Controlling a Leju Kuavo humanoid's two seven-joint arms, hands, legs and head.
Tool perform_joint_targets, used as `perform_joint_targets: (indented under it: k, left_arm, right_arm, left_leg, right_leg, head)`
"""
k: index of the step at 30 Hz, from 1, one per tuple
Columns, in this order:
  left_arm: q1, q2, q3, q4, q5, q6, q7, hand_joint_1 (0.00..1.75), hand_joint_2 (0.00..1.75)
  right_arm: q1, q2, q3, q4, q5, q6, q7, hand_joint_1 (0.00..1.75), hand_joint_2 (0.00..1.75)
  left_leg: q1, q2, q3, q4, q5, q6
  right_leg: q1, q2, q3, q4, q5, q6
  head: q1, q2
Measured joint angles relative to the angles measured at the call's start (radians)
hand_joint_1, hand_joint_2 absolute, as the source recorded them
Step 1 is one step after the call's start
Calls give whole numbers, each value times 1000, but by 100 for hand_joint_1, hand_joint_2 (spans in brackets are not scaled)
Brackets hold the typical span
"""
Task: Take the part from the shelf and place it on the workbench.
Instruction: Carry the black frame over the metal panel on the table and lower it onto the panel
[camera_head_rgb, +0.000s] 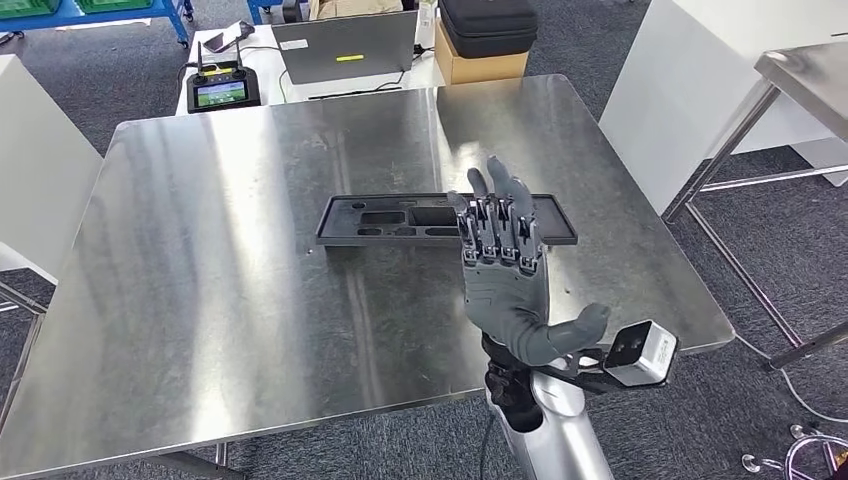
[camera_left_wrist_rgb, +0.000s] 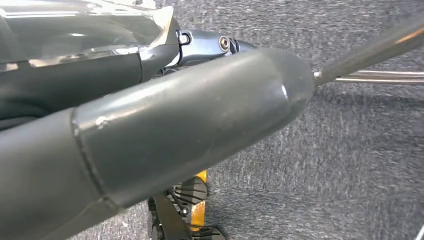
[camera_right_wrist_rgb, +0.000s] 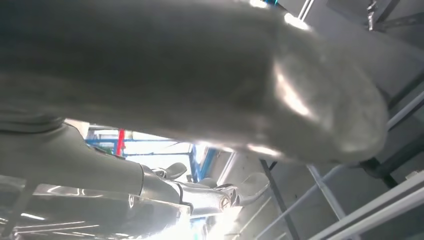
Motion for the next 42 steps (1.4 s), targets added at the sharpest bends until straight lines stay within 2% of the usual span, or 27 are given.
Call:
perform_joint_targets:
  k: [2, 5, 8, 10, 11, 13, 14, 15, 16, 18, 19, 20, 21, 22, 24, 25, 27, 29, 30, 31, 32, 34, 36, 38, 40, 41, 42]
  left_arm:
    - [-1, 0, 1, 0, 0, -6, -9, 0, 0]
    - [-3, -1, 1, 0, -9, -14, -19, 0, 0]
    - [-12, -2, 1, 0, -22, -15, -23, 0, 0]
    - [-23, -6, 0, 0, -23, -17, -26, 0, 0]
    - [-29, -8, 0, 0, -23, -17, -27, 0, 0]
    - [-35, -11, 0, 0, -22, -19, -29, 0, 0]
    - [-35, -13, 0, 0, -22, -19, -29, 0, 0]
    - [-35, -14, 0, 0, -22, -19, -29, 0, 0]
    - [-35, -15, 0, 0, -21, -20, -29, 0, 0]
    - [-37, -18, 0, 0, -20, -22, -31, 0, 0]
    - [-39, -17, 0, -1, -20, -24, -33, 0, 0]
    - [-42, -17, 0, -2, -19, -26, -34, 0, 0]
    - [-45, -17, 0, -4, -19, -26, -35, 0, 0]
    - [-47, -17, 0, -5, -18, -24, -35, 0, 0]
    - [-53, -19, 0, -7, -18, -12, -33, 0, 0]
    - [-57, -21, 0, -7, -18, -2, -31, 0, 0]
    - [-66, -28, 0, -8, -20, 16, -26, 0, 0]
    - [-73, -36, -2, -8, -28, 22, -23, 0, 0]
    - [-75, -39, -5, -8, -33, 21, -20, 0, 0]
    - [-76, -41, -7, -8, -37, 19, -16, 0, 0]
    - [-78, -42, -10, -8, -39, 15, -10, 0, 0]
    - [-85, -44, -13, -8, -41, 10, 2, 0, 0]
    - [-95, -44, -15, -8, -41, 6, 8, 0, 0]
    - [-100, -42, -17, -8, -40, -12, 8, 0, 0]
    - [-102, -39, -18, -8, -38, -35, 3, 0, 0]
    - [-103, -37, -18, -8, -36, -42, 1, 0, 0]
    - [-104, -36, -18, -9, -35, -46, 0, 0, 0]
  right_arm:
    - [15, -3, -7, -21, 4, 2, 0, 0, 0]
    - [36, -6, -22, -42, 8, 10, 0, 0, 0]
    - [46, -6, -38, -59, 19, 26, 0, 0, 0]
    - [46, -7, -47, -67, 26, 35, 0, 0, 0]
    - [46, -8, -51, -69, 28, 38, -1, 0, 0]
    - [48, -11, -57, -70, 32, 40, -1, 0, 0]
    - [51, -12, -61, -70, 32, 40, -1, 0, 0]
    - [52, -13, -63, -70, 32, 40, -1, 0, 0]
    - [53, -14, -65, -70, 33, 40, -1, 0, 0]
    - [53, -16, -67, -70, 34, 41, -1, 0, 0]
    - [52, -16, -67, -70, 34, 41, -1, 0, 0]
    - [51, -17, -68, -71, 31, 42, -1, 0, 0]
    - [50, -18, -69, -71, 24, 42, -1, 0, 0]
    - [50, -19, -70, -72, 15, 41, -1, 0, 0]
    - [49, -20, -75, -77, -7, 38, -1, 0, 0]
    - [49, -20, -80, -81, -15, 37, -1, 0, 0]
    - [51, -21, -94, -90, -28, 37, -1, 0, 0]
    - [61, -23, -115, -98, -32, 38, -1, 0, 0]
    - [70, -24, -128, -104, -30, 39, -1, 0, 0]
    - [81, -24, -143, -111, -25, 41, -1, 0, 0]
    - [92, -23, -159, -121, -18, 44, -1, 0, 0]
    - [110, -19, -192, -143, 1, 53, -1, 0, 0]
    - [118, -9, -218, -164, 23, 57, -1, 0, 0]
    - [125, 2, -232, -181, 46, 52, -1, 0, 0]
    - [132, 10, -237, -193, 62, 41, -1, 0, 0]
    - [135, 12, -239, -198, 66, 36, -1, 0, 0]
    - [136, 14, -240, -200, 68, 32, -1, 0, 0]
  left_leg:
    - [0, 0, 0, 0, 0, 0]
    - [-2, 0, -1, 7, -2, 8]
    - [-4, 0, -1, 1, 8, 20]
    - [2, 4, 9, -23, 29, 32]
    - [6, 6, 12, -36, 39, 36]
    - [9, 11, 12, -42, 47, 40]
    - [9, 13, 10, -42, 48, 38]
    - [10, 15, 8, -41, 49, 37]
    - [11, 16, 8, -40, 50, 34]
    - [16, 17, 6, -33, 47, 25]
    - [17, 17, 1, -27, 44, 18]
    - [16, 16, -3, -19, 41, 10]
    - [14, 14, -9, -11, 39, 4]
    - [13, 12, -14, -5, 39, -1]
    - [17, 9, -21, 5, 35, -9]
    - [21, 9, -28, 18, 21, -13]
    - [25, 9, -62, 96, -41, -20]
    - [25, 9, -114, 224, -111, -24]
    - [25, 9, -129, 268, -126, -24]
    - [25, 9, -127, 279, -121, -24]
    - [26, 9, -105, 249, -97, -22]
    - [26, 8, -20, 113, -39, -18]
    - [21, 4, 33, 17, -14, -14]
    - [13, 2, 29, 6, -10, -8]
    - [12, 5, 16, 0, 6, 8]
    - [12, 8, 8, -3, 17, 18]
    - [12, 10, -2, -6, 28, 26]
  right_leg:
    - [0, 0, 0, 0, 0, 0]
    - [-6, 0, 1, -2, 3, 4]
    - [-6, 1, 4, -8, 11, 16]
    - [-2, -2, -4, 9, -4, 20]
    - [0, -4, -19, 44, -27, 17]
    - [-5, -7, -66, 168, -90, 11]
    - [-9, -7, -85, 225, -112, 14]
    - [-14, -8, -91, 256, -122, 21]
    - [-19, -9, -78, 247, -115, 32]
    - [-31, -15, 1, 123, -76, 59]
    - [-31, -16, 43, 59, -61, 65]
    - [-29, -15, 70, 15, -53, 66]
    - [-28, -13, 80, -4, -54, 60]
    - [-25, -10, 79, 0, -56, 52]
    - [-30, -10, 70, -1, -55, 38]
    - [-31, -11, 67, -1, -53, 31]
    - [-32, -13, 59, -4, -46, 14]
    - [-28, -16, 47, -3, -39, 2]
    - [-26, -17, 41, -3, -35, -2]
    - [-24, -18, 36, -3, -31, -3]
    - [-24, -18, 33, -2, -28, -1]
    - [-23, -18, 28, -1, -21, 8]
    - [-20, -18, 25, -1, -11, 20]
    - [-18, -18, 23, -4, 2, 37]
    - [-15, -17, 12, 2, -1, 49]
    - [-14, -17, -1, 24, -21, 48]
    - [-14, -17, -21, 69, -55, 42]
  head:
    - [0, 0]
    - [0, 0]
    - [0, 0]
    - [1, 0]
    - [2, 0]
    - [4, 0]
    - [4, 0]
    - [3, 0]
    - [4, 0]
    - [4, 0]
    - [4, 0]
    - [4, 0]
    - [4, 0]
    - [3, 0]
    - [2, 0]
    - [1, 0]
    - [1, 0]
    - [0, 0]
    - [0, 0]
    - [0, 0]
    - [0, 0]
    - [0, 0]
    - [1, 0]
    - [2, 0]
    - [2, 0]
    - [3, 0]
    - [4, 0]
